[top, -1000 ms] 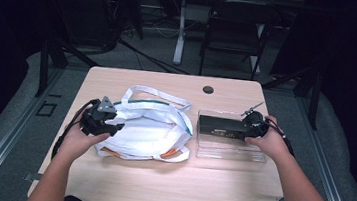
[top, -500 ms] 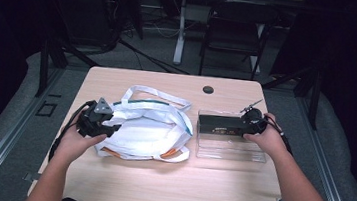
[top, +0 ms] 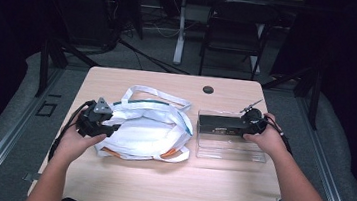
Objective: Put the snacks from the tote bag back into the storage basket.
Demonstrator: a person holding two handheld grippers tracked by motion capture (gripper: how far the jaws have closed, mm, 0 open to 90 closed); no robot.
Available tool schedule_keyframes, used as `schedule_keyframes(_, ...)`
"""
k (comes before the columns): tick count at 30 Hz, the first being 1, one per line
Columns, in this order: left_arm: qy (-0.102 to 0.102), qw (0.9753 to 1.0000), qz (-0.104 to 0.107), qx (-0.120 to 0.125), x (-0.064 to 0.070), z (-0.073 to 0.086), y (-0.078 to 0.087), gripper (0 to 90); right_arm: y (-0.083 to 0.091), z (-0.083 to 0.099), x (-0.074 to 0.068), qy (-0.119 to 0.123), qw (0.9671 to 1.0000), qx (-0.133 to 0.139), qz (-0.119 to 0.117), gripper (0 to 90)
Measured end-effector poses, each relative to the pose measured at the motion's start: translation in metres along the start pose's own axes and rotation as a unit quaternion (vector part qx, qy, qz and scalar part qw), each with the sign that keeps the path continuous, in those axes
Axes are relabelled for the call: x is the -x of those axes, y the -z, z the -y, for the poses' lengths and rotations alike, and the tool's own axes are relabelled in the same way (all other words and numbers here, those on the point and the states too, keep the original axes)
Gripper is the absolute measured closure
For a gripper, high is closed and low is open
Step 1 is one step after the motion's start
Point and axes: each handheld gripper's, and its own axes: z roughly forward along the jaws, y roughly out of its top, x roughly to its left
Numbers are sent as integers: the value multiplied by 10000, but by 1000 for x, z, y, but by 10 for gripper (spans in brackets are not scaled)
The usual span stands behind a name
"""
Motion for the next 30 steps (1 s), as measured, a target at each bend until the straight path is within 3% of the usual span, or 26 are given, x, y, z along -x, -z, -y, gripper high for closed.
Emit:
schedule_keyframes(15, 105, 9998, 25, 136, -5, -3, 0, 509, 25, 11, 3, -33, 9998, 204, 14, 420)
schedule_keyframes(16, 110, 9998, 32, 144, -5, -3, -1, 508, 26, 12, 2, -126, 9994, 329, -31, 421)
schedule_keyframes(19, 107, 9998, 72, 158, -5, -5, -1, 508, 34, 12, 2, -86, 9995, 284, 51, 425)
schedule_keyframes(23, 127, 9997, 86, 211, -5, -6, -2, 506, 43, 11, -2, -142, 9990, 422, 64, 431)
schedule_keyframes(30, 129, 9997, 93, 209, -6, -6, -3, 504, 60, 5, -11, -17, 9984, 571, 54, 432)
